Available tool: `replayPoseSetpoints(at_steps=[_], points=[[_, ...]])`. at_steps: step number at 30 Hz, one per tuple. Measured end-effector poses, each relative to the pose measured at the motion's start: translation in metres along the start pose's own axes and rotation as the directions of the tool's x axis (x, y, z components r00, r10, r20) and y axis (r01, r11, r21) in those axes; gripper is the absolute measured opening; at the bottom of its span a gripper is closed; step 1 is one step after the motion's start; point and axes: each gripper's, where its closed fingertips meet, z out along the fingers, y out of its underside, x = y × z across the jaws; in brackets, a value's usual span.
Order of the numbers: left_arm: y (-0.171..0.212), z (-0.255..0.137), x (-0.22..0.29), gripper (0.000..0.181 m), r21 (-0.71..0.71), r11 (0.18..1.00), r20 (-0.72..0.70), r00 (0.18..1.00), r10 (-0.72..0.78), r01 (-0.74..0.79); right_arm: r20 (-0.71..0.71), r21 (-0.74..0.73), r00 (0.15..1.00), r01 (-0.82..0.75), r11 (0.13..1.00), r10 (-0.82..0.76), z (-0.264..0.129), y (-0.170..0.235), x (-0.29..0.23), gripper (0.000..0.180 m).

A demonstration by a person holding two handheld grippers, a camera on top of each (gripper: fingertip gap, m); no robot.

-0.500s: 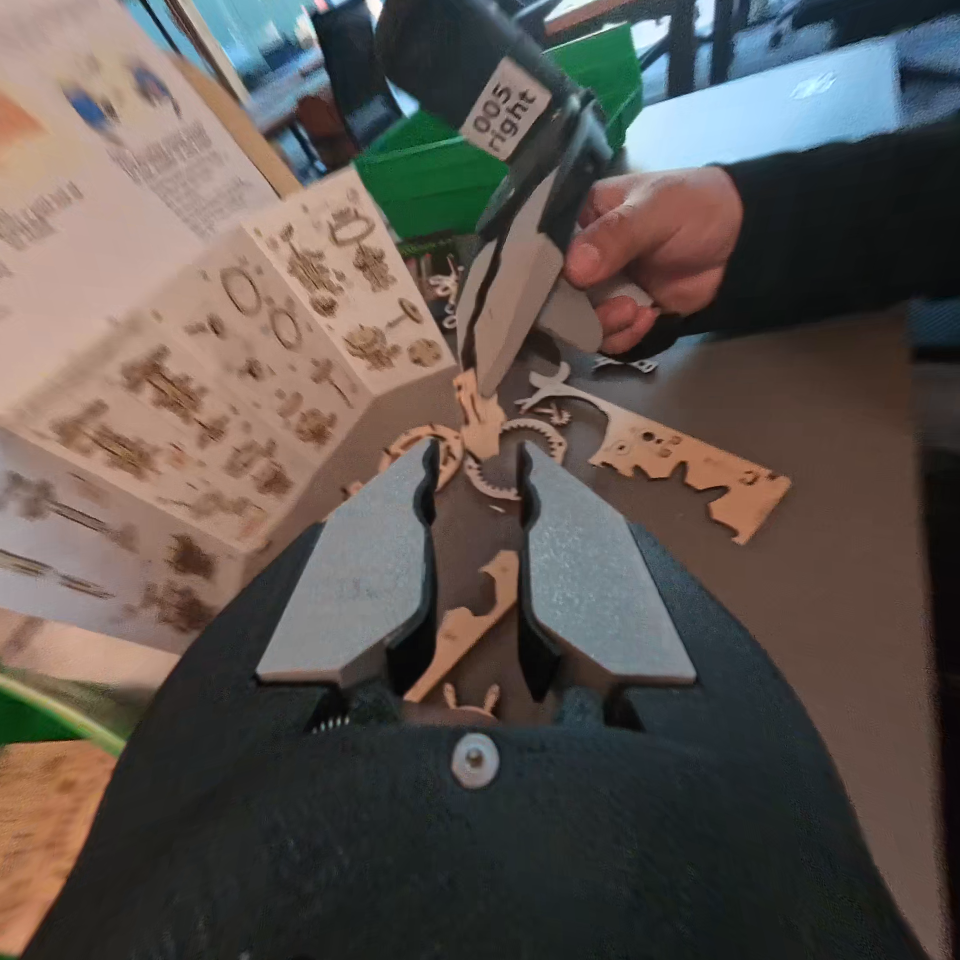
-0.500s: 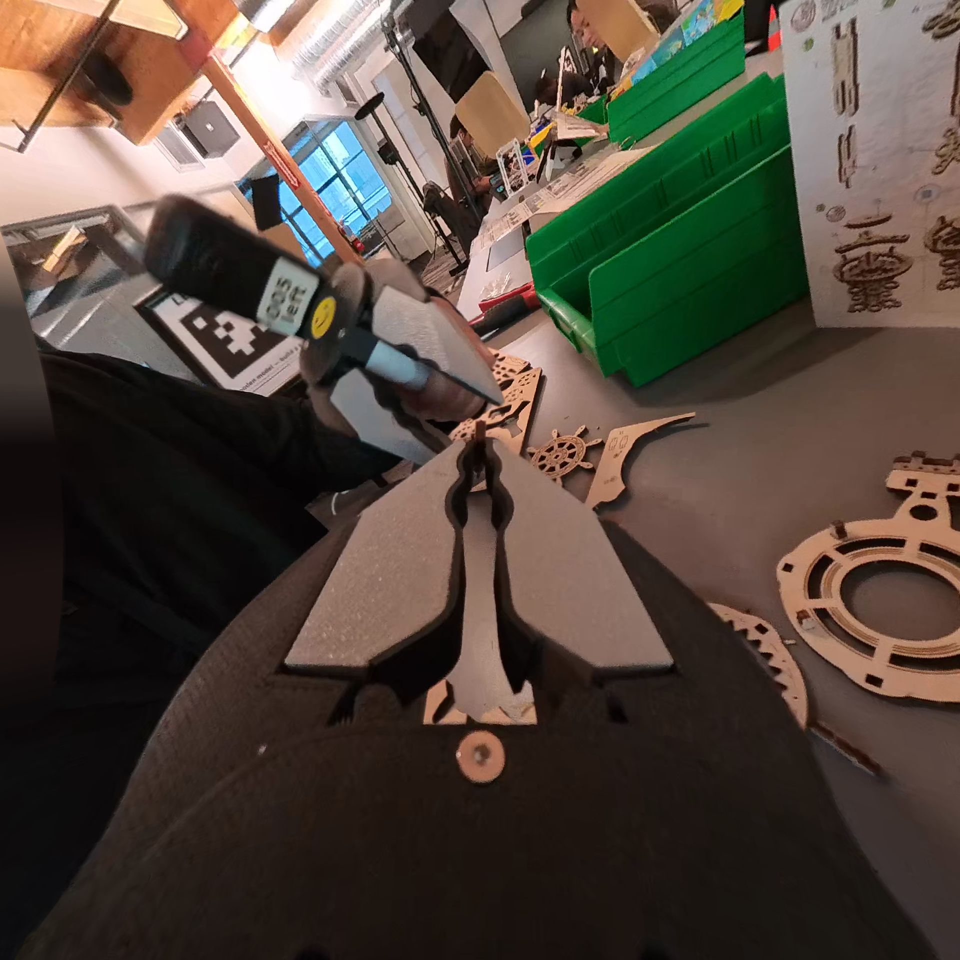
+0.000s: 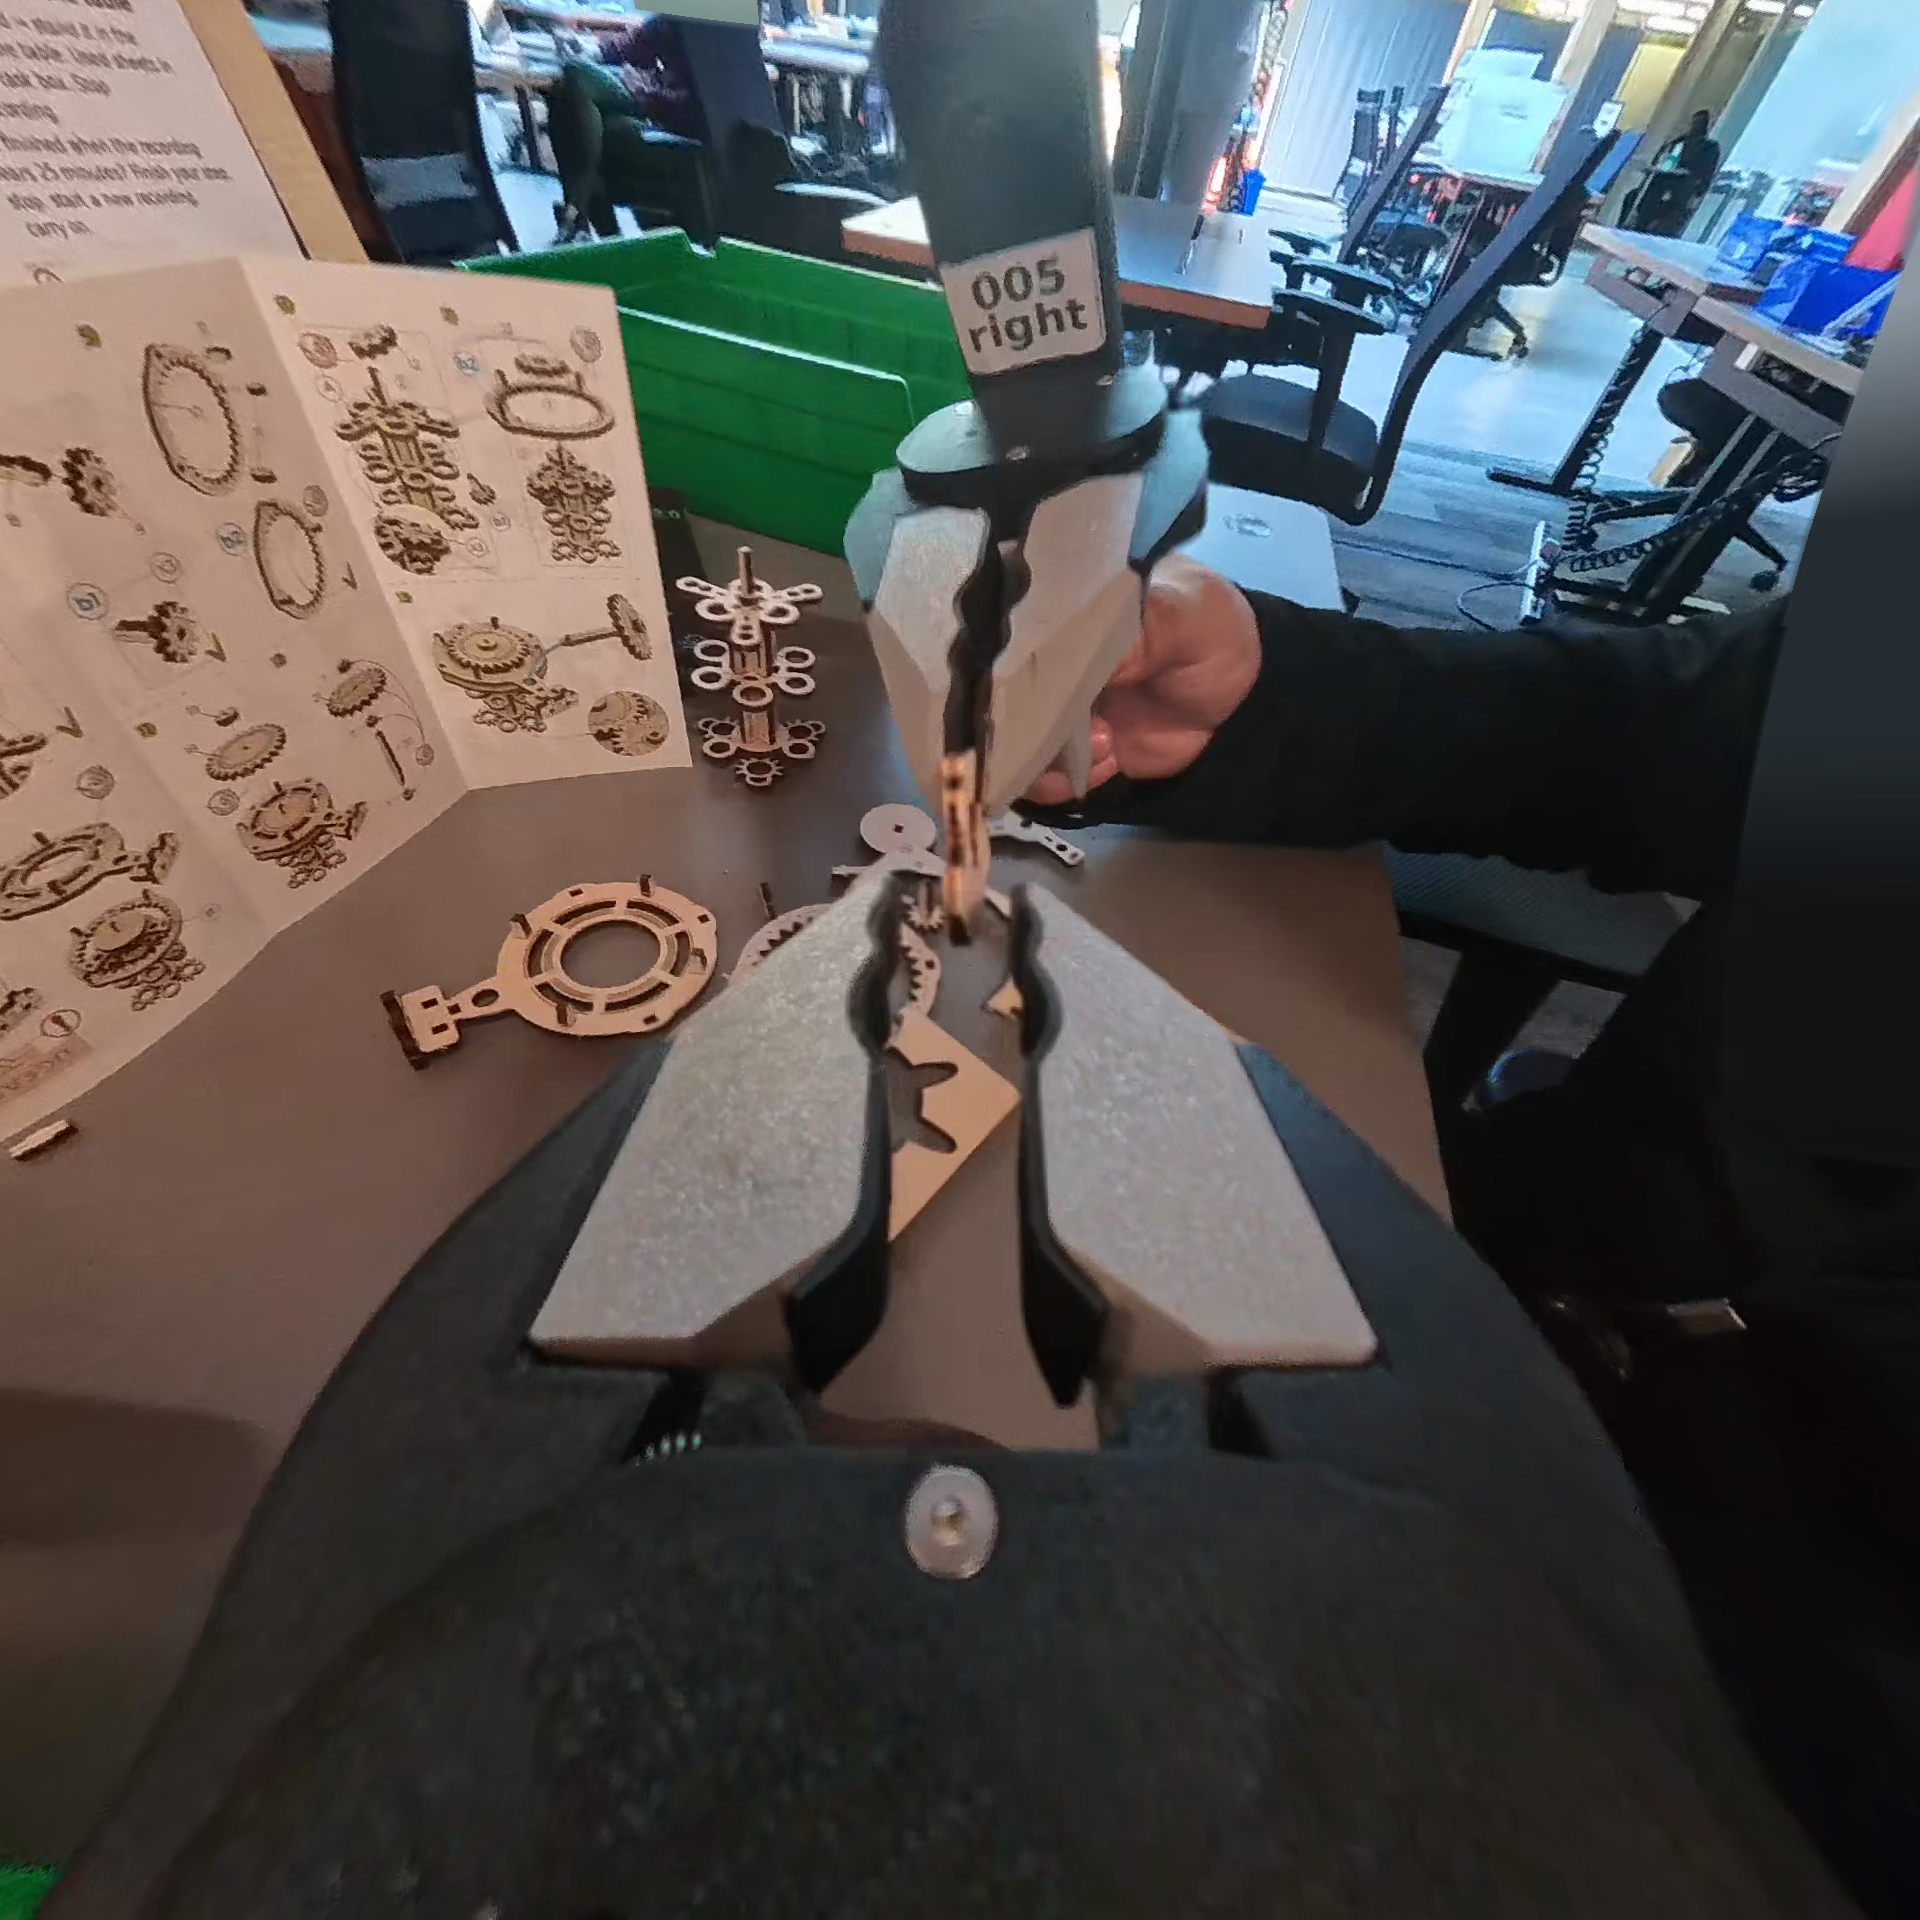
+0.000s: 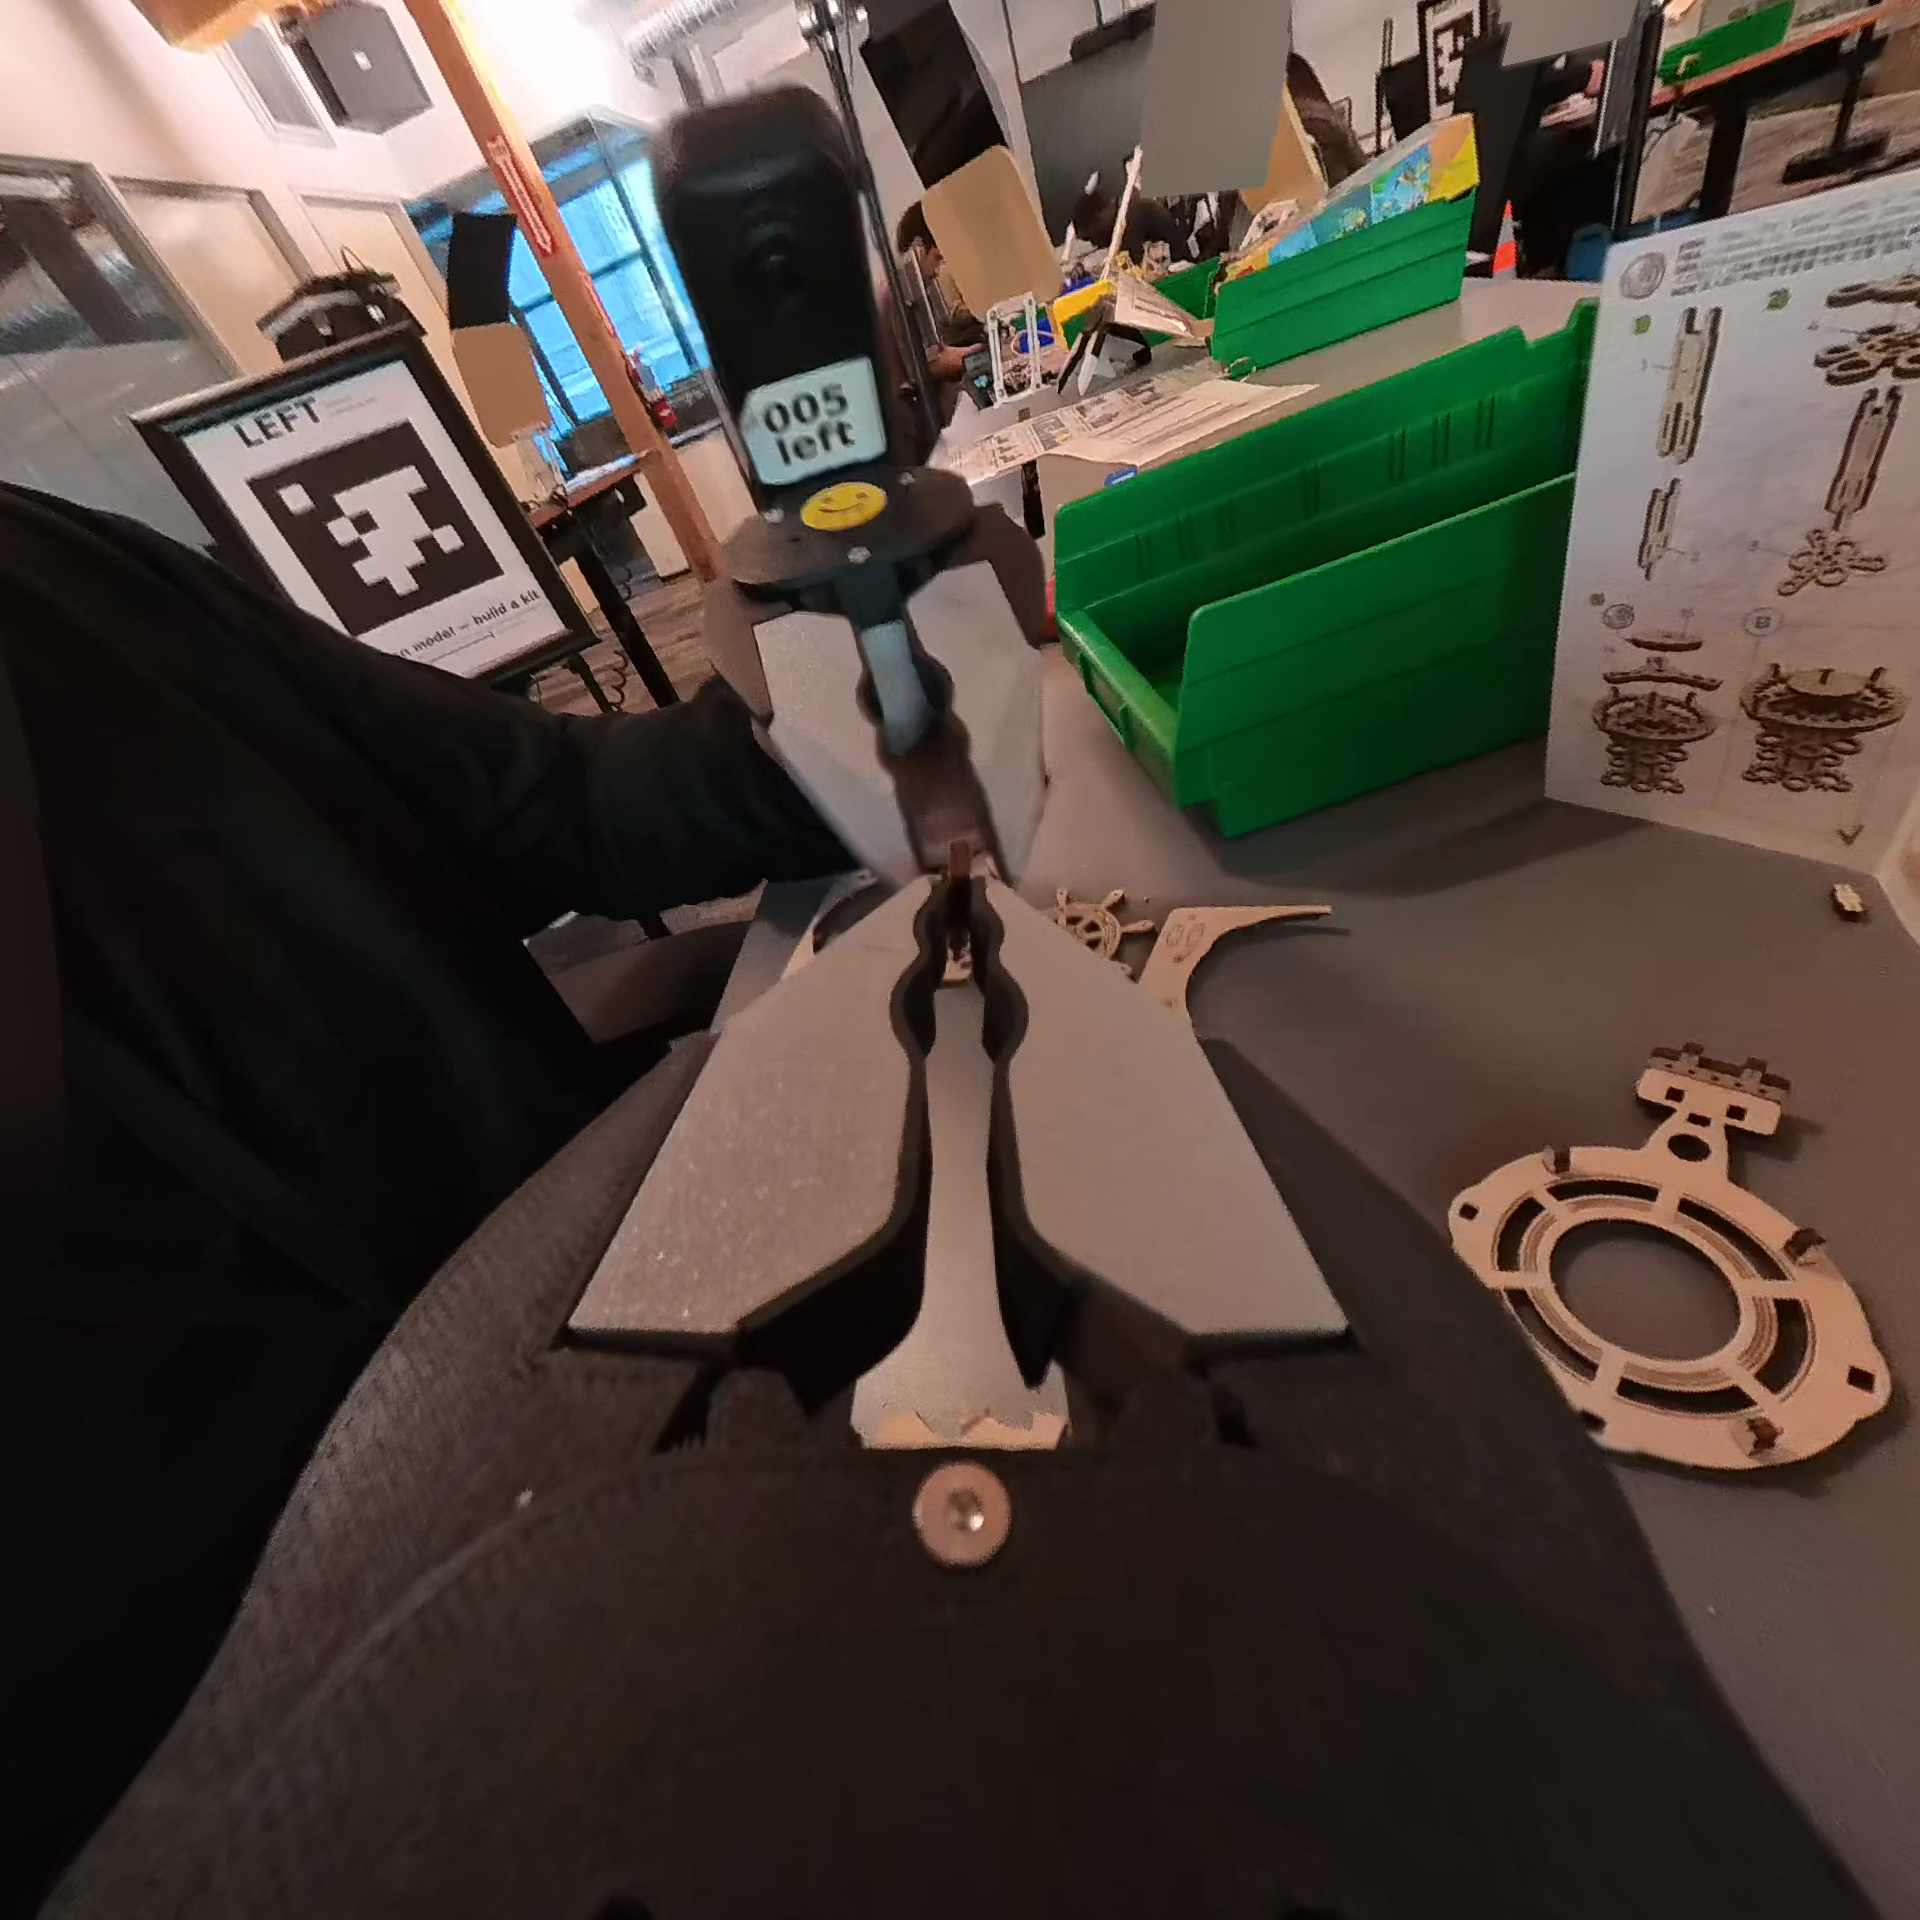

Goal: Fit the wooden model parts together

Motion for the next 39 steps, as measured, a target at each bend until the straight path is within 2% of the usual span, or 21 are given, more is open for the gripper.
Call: replayPoseSetpoints(at_steps=[1, 2, 5, 10, 15, 19, 29, 39], points=[[0.002, 0.001, 0.000, 0.016, -0.010, 1.000, -0.008, 1.000, 0.003, -0.003, 0.005, 0.013, 1.000, -0.005, 1.000, 0.004, -0.001, -0.002, 0.000, 0.000], [0.003, 0.001, 0.000, 0.003, -0.006, 1.000, -0.010, 1.000, 0.017, -0.017, 0.009, 0.019, 1.000, -0.010, 1.000, 0.010, -0.003, -0.003, 0.001, 0.000], [0.001, 0.003, -0.003, 0.000, 0.006, 0.999, 0.015, 0.999, 0.038, -0.038, 0.005, 0.033, 1.000, -0.018, 0.999, 0.018, -0.005, -0.004, 0.004, 0.000], [0.003, 0.005, -0.010, 0.000, 0.011, 0.998, 0.055, 0.997, 0.053, -0.054, -0.004, 0.044, 0.997, -0.076, 0.996, 0.076, -0.006, -0.002, 0.013, 0.003], [0.007, 0.006, -0.011, 0.000, 0.051, 0.992, -0.017, 0.994, -0.112, 0.113, -0.065, 0.004, 0.998, -0.006, 1.000, 0.006, -0.005, 0.002, 0.017, 0.002], [0.008, 0.006, -0.012, 0.000, 0.064, 0.983, -0.046, 0.984, -0.171, 0.173, -0.088, -0.034, 0.996, 0.007, 0.999, -0.010, -0.003, 0.008, 0.020, 0.002], [0.014, 0.011, -0.013, 0.001, 0.032, 0.994, -0.008, 0.994, -0.105, 0.105, -0.071, -0.045, 0.996, -0.051, 0.998, 0.048, 0.000, 0.014, 0.022, 0.003], [0.016, 0.013, -0.012, 0.000, 0.038, 0.976, -0.051, 0.976, -0.211, 0.213, -0.061, -0.049, 0.997, -0.059, 0.997, 0.056, 0.001, 0.014, 0.021, 0.003]])
